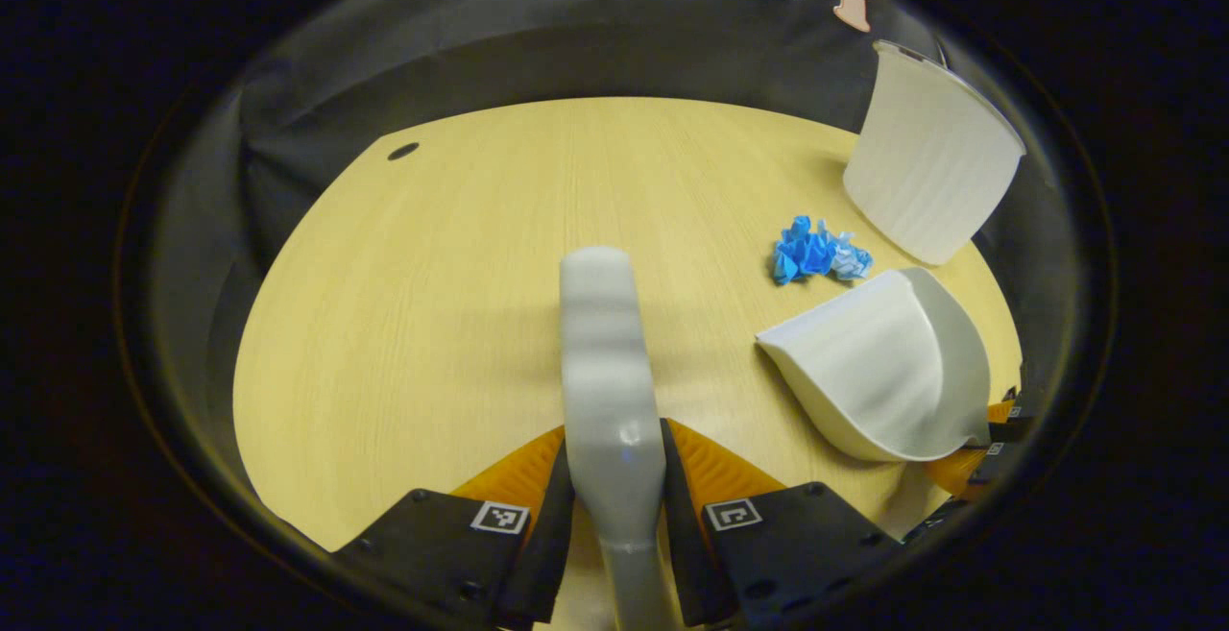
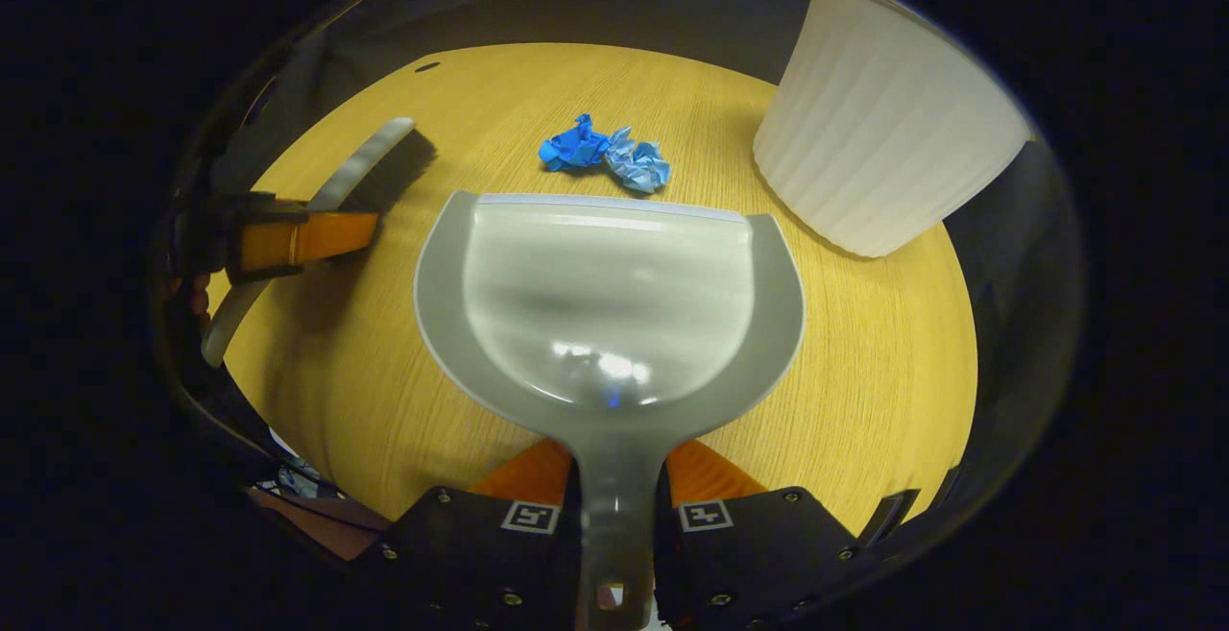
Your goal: Pick up the small broom and dustpan from the desktop, sweep the trash into the dustpan with the broom, and then empty the trash into the garbage bin.
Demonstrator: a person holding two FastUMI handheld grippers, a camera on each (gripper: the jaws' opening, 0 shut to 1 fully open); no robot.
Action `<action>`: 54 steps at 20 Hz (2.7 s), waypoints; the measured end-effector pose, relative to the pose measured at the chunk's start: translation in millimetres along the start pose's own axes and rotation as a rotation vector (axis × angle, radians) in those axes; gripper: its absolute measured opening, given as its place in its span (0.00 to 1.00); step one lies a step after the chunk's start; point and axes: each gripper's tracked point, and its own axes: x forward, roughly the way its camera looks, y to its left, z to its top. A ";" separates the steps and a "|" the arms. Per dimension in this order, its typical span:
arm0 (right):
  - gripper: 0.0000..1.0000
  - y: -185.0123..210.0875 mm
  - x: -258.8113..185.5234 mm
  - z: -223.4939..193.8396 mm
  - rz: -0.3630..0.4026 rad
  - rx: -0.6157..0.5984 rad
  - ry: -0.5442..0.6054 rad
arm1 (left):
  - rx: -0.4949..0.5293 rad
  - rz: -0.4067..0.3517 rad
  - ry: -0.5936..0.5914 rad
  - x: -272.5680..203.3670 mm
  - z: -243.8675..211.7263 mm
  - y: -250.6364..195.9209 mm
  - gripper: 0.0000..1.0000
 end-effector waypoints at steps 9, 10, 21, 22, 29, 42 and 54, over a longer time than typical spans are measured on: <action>0.30 -47.7 -1.2 -1.4 0.080 -0.166 0.004 | 0.054 -0.043 0.040 31.8 42.9 -24.4 0.54; 0.30 -52.1 -1.1 -1.2 0.089 -0.187 0.005 | 0.066 -0.052 0.044 35.3 47.8 -29.2 0.54; 0.30 -73.2 3.1 7.8 0.123 -0.265 -0.010 | 0.413 -0.251 0.073 68.5 92.8 -93.6 0.51; 0.30 -72.7 0.9 9.0 0.122 -0.268 -0.010 | 0.454 -0.285 0.079 68.6 92.8 -101.1 0.55; 0.30 -54.7 -21.8 16.7 0.105 -0.265 -0.009 | 0.602 -0.501 0.116 50.1 104.2 -125.1 0.53; 0.30 -43.5 -50.0 32.4 0.099 -0.257 -0.023 | 0.671 -0.667 0.147 22.5 89.7 -170.3 0.53; 0.30 -73.9 -56.1 -3.2 0.042 -0.200 0.014 | 0.555 -0.574 0.135 42.8 109.1 -110.2 0.53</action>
